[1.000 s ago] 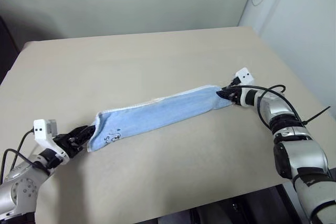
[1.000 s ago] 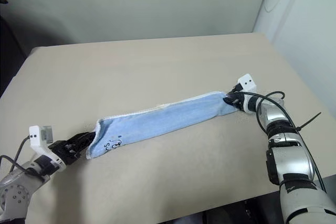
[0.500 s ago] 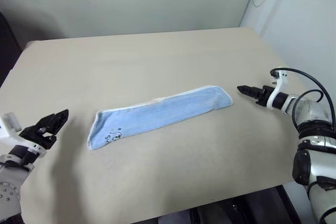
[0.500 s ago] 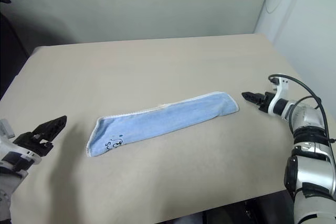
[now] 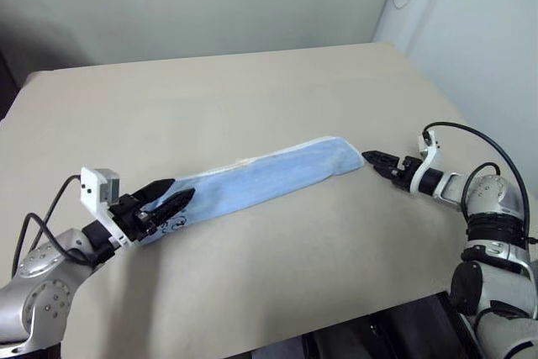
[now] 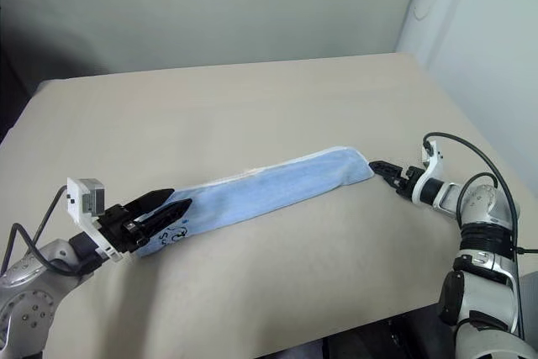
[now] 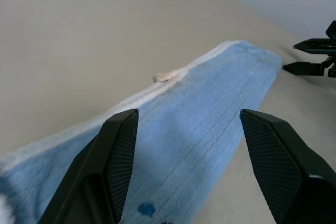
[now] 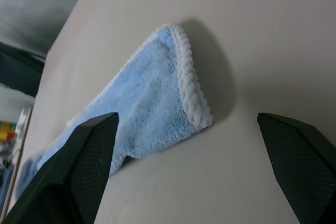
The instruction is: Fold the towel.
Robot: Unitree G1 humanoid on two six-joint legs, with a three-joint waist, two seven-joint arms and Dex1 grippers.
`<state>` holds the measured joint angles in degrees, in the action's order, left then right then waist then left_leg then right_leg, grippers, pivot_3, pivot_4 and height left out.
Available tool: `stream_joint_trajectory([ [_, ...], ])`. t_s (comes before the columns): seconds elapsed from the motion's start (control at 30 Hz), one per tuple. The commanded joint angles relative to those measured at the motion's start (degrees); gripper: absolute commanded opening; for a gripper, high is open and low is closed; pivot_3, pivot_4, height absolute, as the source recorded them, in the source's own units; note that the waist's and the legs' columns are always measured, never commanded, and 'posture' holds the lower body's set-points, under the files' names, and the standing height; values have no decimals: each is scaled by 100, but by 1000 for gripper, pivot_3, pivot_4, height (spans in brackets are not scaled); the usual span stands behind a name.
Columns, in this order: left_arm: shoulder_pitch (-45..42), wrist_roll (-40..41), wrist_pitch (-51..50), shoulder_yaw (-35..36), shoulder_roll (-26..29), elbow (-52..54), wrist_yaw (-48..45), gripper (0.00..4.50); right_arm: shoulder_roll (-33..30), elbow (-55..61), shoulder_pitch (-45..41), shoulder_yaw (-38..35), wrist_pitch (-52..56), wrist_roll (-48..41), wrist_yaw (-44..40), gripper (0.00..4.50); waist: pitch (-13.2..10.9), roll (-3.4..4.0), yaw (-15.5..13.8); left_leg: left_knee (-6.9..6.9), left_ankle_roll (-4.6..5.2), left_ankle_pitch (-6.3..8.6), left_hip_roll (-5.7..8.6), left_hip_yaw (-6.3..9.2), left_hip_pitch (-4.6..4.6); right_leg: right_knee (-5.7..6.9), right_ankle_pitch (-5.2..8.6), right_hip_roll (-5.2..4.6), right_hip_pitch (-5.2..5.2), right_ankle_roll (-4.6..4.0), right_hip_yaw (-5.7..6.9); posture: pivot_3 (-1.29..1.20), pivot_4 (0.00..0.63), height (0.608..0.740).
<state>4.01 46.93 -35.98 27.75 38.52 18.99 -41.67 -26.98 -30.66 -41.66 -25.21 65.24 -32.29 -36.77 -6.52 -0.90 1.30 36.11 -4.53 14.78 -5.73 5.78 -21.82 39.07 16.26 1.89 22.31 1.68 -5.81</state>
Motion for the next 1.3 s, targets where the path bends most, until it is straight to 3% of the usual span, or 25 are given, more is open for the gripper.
stream_joint_trajectory([
  [0.03,-94,-29,142,-56,12,147,-48,3351,343,-21,-98,-50,237,-195,319,4480,5,-9,39,-1,4,2,1,3,8,0,0,7,0,0,-19,0,150,740],
  [0.4,-98,-18,208,-95,-89,154,-10,3351,915,128,-487,-69,669,-499,640,4480,10,-17,153,0,78,45,-1,21,46,-1,-2,81,26,-1,-87,0,150,740],
  [0.67,-35,-17,234,-181,-243,300,115,3351,1163,-914,-882,-371,-241,-248,1418,4480,11,-18,152,1,113,67,-5,33,60,3,-17,82,32,-18,-99,0,150,740],
  [0.77,9,-4,226,-169,-284,362,164,3351,1152,-1006,-878,-396,-344,-289,1492,3863,14,-22,112,0,127,75,-3,35,78,2,-22,83,15,-17,-99,0,150,740],
  [1.13,220,34,232,-153,-464,506,328,3351,973,-699,-723,-707,-749,-487,1879,24,17,-27,34,5,122,81,0,30,76,-3,-26,84,12,-14,-100,0,150,740],
  [1.3,266,43,228,-141,-515,522,393,3351,520,-702,-673,-780,-1249,-423,1769,24,13,-21,-151,6,113,89,11,26,71,-4,-36,79,10,3,-99,0,150,740],
])
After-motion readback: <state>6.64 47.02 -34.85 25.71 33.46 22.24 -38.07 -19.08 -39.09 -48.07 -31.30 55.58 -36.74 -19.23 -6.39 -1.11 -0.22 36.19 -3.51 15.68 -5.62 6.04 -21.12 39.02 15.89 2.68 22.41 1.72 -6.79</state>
